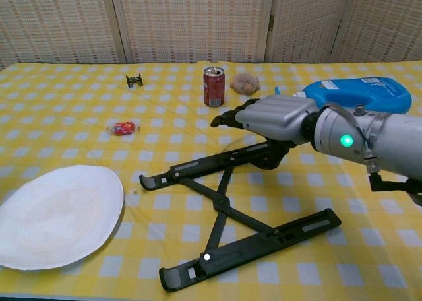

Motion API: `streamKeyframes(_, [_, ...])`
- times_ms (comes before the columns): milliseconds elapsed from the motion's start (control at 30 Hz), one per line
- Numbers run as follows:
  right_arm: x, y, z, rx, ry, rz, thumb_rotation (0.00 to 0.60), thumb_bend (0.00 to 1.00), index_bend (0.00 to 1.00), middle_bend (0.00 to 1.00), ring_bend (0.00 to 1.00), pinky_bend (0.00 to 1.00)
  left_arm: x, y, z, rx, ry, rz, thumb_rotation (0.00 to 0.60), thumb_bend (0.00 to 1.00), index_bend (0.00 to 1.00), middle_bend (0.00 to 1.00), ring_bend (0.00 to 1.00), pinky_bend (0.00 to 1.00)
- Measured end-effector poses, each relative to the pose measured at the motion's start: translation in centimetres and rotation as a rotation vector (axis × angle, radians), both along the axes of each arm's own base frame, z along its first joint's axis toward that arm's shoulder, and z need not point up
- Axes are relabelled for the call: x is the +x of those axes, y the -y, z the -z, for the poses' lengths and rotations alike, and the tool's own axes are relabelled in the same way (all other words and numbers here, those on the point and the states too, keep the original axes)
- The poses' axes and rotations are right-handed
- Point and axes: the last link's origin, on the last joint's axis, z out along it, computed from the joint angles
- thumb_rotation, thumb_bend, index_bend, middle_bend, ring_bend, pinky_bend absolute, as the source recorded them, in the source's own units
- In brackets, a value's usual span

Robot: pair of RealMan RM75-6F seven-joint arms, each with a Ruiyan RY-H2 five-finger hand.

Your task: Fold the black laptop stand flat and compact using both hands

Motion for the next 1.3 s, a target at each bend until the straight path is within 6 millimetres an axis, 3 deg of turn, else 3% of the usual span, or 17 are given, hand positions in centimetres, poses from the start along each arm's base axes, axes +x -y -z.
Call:
streamKeyframes(233, [-1.9, -3.9, -3.5, 0.043, 0.014, -0.030, 0.600, 0.37, 0.00, 0.10, 0.08, 0.02, 2.9, -2.5, 0.2, -0.046, -0.017, 0.125, 0.600, 0.13, 0.01, 0.01, 0.00, 0.00])
streamKeyframes(367, [-3.8, -6.1, -4.5, 0.056, -0.005, -0.049, 0.600, 0.37, 0.00, 0.09, 0.06, 0.01, 5.0, -4.1, 0.8, -0.085, -0.031, 0.192, 0.600, 0.13, 0.01, 0.01, 0.00, 0.00])
streamKeyframes(500, [-6.3, -8.1, -4.8, 0.057, -0.036, -0.051, 0.600, 0.29, 0.00, 0.03, 0.02, 0.00, 7.2, -5.9, 1.6, -0.121, -0.033, 0.243, 0.600, 0.13, 0.01, 0.01, 0.00, 0.00])
streamKeyframes(700, [-8.7, -8.7, -4.1, 0.037, -0.081, -0.057, 0.600, 0.27, 0.00, 0.00, 0.00, 0.00, 8.8, -7.5, 2.5, -0.147, -0.012, 0.247, 0.600, 0.13, 0.01, 0.01, 0.00, 0.00])
streamKeyframes(867, [-9.8, -8.9, -2.9, 0.028, -0.100, -0.076, 0.600, 0.27, 0.00, 0.00, 0.00, 0.00, 8.9, -7.9, 3.1, -0.168, 0.000, 0.226, 0.600, 0.13, 0.01, 0.01, 0.00, 0.00])
streamKeyframes(1300, [-9.6, -8.1, -0.2, -0.011, -0.084, -0.136, 0.600, 0.27, 0.00, 0.00, 0.00, 0.00, 7.9, -8.1, 3.6, -0.188, 0.007, 0.190, 0.600, 0.13, 0.01, 0.01, 0.00, 0.00])
